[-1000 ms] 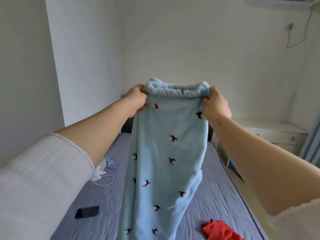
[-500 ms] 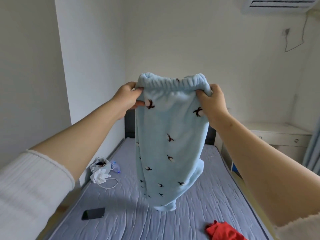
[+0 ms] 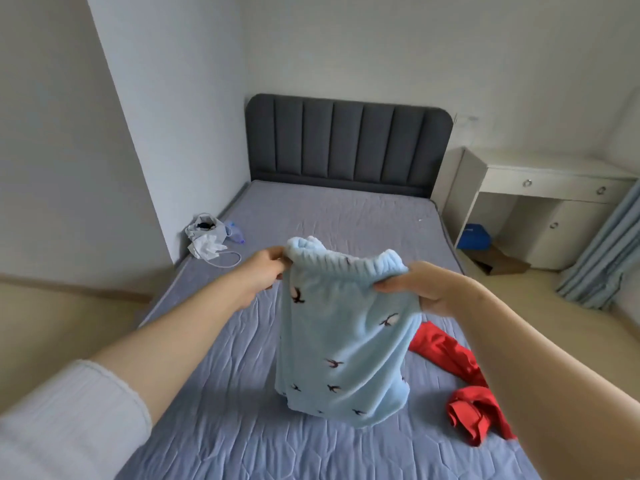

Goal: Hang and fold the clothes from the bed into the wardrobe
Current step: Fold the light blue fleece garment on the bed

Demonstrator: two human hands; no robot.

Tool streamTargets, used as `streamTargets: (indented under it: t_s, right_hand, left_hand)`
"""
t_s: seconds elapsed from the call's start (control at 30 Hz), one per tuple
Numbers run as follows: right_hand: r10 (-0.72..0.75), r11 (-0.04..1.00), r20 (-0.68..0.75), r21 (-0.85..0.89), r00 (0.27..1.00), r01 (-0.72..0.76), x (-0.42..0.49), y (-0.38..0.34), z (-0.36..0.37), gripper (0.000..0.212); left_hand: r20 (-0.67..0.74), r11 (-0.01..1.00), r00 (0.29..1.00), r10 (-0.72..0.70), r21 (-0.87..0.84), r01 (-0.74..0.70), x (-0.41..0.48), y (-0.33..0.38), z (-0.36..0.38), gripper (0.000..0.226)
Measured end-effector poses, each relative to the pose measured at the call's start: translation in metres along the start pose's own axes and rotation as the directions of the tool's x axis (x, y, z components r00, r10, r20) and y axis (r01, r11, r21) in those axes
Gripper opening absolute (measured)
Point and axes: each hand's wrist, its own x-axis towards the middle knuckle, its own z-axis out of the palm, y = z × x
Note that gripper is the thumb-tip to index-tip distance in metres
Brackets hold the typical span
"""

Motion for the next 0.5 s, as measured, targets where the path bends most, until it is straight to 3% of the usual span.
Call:
streamTargets:
  t_s: [0.17,0.5]
  right_hand:
    - [0.122,0.991,0.072,0.047,0.99,-0.126,0.007,0.08,0.023,0.036]
    - [0.356,0.923,0.14,0.101,0.924,-0.371,0.028,0.191,0.063,0.033]
  left_hand:
    - [0.06,0.993,0.991,-0.118,-0.022,0.119,-0.01,-0.068,0.041,0.026]
    - [0.11,0.909,0.902,-0.417,0.067,0.411,-0.031,-0.178,0.087,0.029]
